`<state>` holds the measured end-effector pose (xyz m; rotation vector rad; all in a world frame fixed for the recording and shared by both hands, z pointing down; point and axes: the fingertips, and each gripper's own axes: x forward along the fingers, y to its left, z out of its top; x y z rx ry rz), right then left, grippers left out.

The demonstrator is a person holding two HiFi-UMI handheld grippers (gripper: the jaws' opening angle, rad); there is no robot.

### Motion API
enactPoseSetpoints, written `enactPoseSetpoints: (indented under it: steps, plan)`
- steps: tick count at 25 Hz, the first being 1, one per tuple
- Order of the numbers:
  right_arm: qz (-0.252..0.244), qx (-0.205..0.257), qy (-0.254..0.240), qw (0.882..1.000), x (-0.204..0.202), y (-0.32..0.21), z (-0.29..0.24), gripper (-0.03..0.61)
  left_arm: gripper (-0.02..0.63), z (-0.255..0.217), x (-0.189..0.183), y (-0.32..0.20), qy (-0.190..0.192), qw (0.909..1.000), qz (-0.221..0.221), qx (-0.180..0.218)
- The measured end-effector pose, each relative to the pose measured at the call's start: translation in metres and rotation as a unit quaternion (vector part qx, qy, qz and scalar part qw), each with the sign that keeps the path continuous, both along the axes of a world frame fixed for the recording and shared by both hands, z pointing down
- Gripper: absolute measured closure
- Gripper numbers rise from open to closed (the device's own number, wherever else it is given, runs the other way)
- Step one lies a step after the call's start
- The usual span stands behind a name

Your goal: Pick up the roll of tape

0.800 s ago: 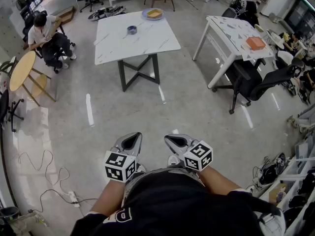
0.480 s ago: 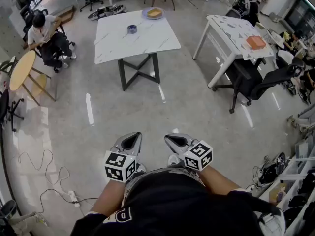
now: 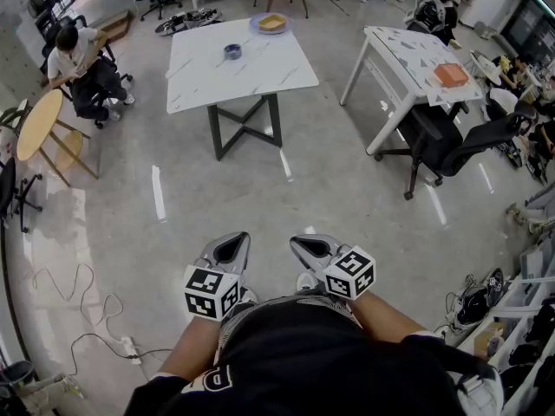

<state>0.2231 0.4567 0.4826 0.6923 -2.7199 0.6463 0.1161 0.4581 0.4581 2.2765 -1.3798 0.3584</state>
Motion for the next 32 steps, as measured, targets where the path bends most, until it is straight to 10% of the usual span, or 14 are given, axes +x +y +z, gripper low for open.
enactPoseSetpoints:
  steps: [32]
  plan:
    - [0.038, -0.002, 0.033, 0.999, -0.113, 0.044, 0.005, 0.578, 0.555, 0.018, -0.112, 0.036, 0.025, 0.9991, 0.034, -0.009]
